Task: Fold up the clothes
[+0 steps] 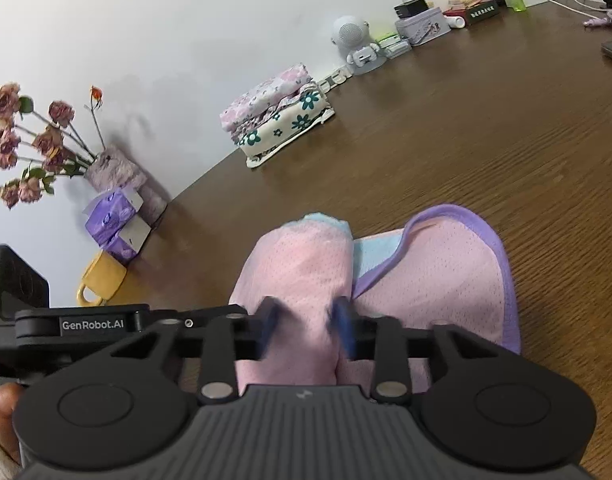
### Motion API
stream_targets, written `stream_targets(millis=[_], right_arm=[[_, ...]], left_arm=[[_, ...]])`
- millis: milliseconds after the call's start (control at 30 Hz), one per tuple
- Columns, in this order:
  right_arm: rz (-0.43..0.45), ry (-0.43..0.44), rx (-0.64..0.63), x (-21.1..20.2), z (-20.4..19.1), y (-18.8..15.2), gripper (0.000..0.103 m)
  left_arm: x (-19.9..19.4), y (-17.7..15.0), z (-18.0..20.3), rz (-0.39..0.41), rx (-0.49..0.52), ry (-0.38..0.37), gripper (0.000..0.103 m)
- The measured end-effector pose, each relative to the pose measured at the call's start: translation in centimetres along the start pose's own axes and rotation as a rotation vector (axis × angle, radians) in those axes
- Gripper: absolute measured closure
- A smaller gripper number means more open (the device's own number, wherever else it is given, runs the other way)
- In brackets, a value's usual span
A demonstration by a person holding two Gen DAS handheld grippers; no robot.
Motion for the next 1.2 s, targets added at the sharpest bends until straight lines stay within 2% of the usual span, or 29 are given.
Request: stream_targets(millis=[33,67,133,200,267,300,333,367,433,467,500,567,600,633,667,700,733,767,800,867,900,933,967,1000,1033,1067,1100,1167,1200], right_arm=[[0.002,-0.006,0.005,0.1,0.1,0.2,0.054],[-0.002,-0.006,0.001,0.2,0.1,0.2,0.056],[-0.010,-0.005,-0.008,0.6,0.1,0.3,0.077],[-0.011,-0.007,-0.016,0.7,0.0,0.4,0.076],[-0.009,-0.017,-0.006,0.8,0.2,0.8,0.059],[-0.008,-0.022,-0.001,0.9,0.3,1.0,0.050],[-0.006,-0.030,-0.003,1.0,0.4,1.1,0.051],[-0.005,-0.042,-0.004,1.2,0.5,1.3,0.051],[-0.010,-0.031,-0.002,1.5,0.7,1.4,0.074],[-0.014,-0.027,-0.001,1.6,0.8,1.5,0.076],[-0.018,-0.023,0.001,1.7,0.8,1.5,0.075],[-0.018,-0.036,0.009,1.8,1.1,1.8,0.061],[-0.016,-0.044,0.013,1.9,1.2,2.0,0.049],[-0.014,-0.051,0.017,2.0,1.3,2.1,0.051],[-0.012,-0.059,0.021,2.1,1.5,2.3,0.052],[-0.014,-0.052,0.019,2.2,1.5,2.3,0.063],[-0.015,-0.046,0.017,2.4,1.5,2.4,0.077],[-0.018,-0.043,0.019,2.5,1.5,2.5,0.078],[-0.020,-0.040,0.021,2.6,1.5,2.6,0.077],[-0.019,-0.044,0.029,2.7,1.6,2.9,0.064],[-0.015,-0.046,0.038,2.8,1.7,3.0,0.057],[-0.013,-0.055,0.035,2.9,1.7,3.1,0.057],[-0.010,-0.064,0.032,3.0,1.7,3.3,0.058],[-0.015,-0.063,0.030,3.2,1.7,3.3,0.067],[-0.021,-0.062,0.028,3.4,1.7,3.4,0.082],[-0.026,-0.061,0.026,3.6,1.7,3.4,0.083],[-0.027,-0.063,0.026,3.7,1.7,3.4,0.082],[-0.026,-0.064,0.039,3.8,1.8,3.5,0.072],[-0.021,-0.062,0.052,3.8,1.9,3.5,0.062]], left_arm=[[0.1,0.2,0.0,0.005,-0.010,0.003,0.045],[0.1,0.4,-0.1,0.011,-0.020,0.006,0.047],[0.4,0.6,0.0,0.012,-0.013,0.001,0.072],[0.8,0.8,0.1,-0.014,-0.006,-0.025,0.081],[1.0,1.1,0.2,-0.018,-0.020,-0.025,0.077],[1.1,1.2,0.3,-0.019,-0.027,-0.023,0.062],[1.2,1.4,0.3,-0.020,-0.035,-0.022,0.050],[1.3,1.5,0.4,-0.010,-0.029,-0.016,0.051],[1.6,1.7,0.5,-0.002,-0.010,-0.011,0.077],[1.8,1.8,0.6,-0.008,-0.001,-0.016,0.080],[1.9,1.9,0.6,-0.013,-0.002,-0.016,0.079],[2.0,2.3,0.4,-0.017,-0.020,-0.018,0.069],[2.2,2.5,0.2,-0.021,-0.037,-0.021,0.051],[2.2,2.7,0.1,-0.013,-0.038,-0.014,0.045],[2.3,2.9,0.0,-0.002,-0.036,-0.006,0.047],[2.4,3.0,-0.1,0.008,-0.034,0.002,0.055],[2.5,3.1,0.0,0.005,-0.029,-0.002,0.074],[2.6,3.2,0.0,0.000,-0.024,-0.009,0.080],[2.7,3.3,0.0,-0.006,-0.019,-0.016,0.080],[2.8,3.6,0.0,-0.004,-0.036,-0.016,0.070],[2.9,3.8,-0.1,-0.007,-0.047,-0.015,0.048],[3.0,4.0,-0.2,0.001,-0.060,-0.008,0.043],[3.1,4.1,-0.1,0.012,-0.048,-0.003,0.046],[3.2,4.1,0.1,0.022,-0.032,0.001,0.055],[3.3,4.2,0.2,0.032,-0.015,0.005,0.074],[3.5,4.2,0.3,0.022,-0.001,0.000,0.083],[3.6,4.2,0.4,0.015,-0.001,-0.004,0.085],[3.8,4.3,0.4,0.012,-0.007,-0.001,0.077],[3.8,4.3,0.4,0.015,-0.013,0.005,0.057]])
Point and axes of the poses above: each gripper's, at about its wrist camera, not at the fingertips, and x roughly the way its jaws point, z to its right, y to its top, the point moved 1 cm from there along x, roughly the way its jaws point, and after that the axes turned 10 degrees about -x, right-handed, at the moved point
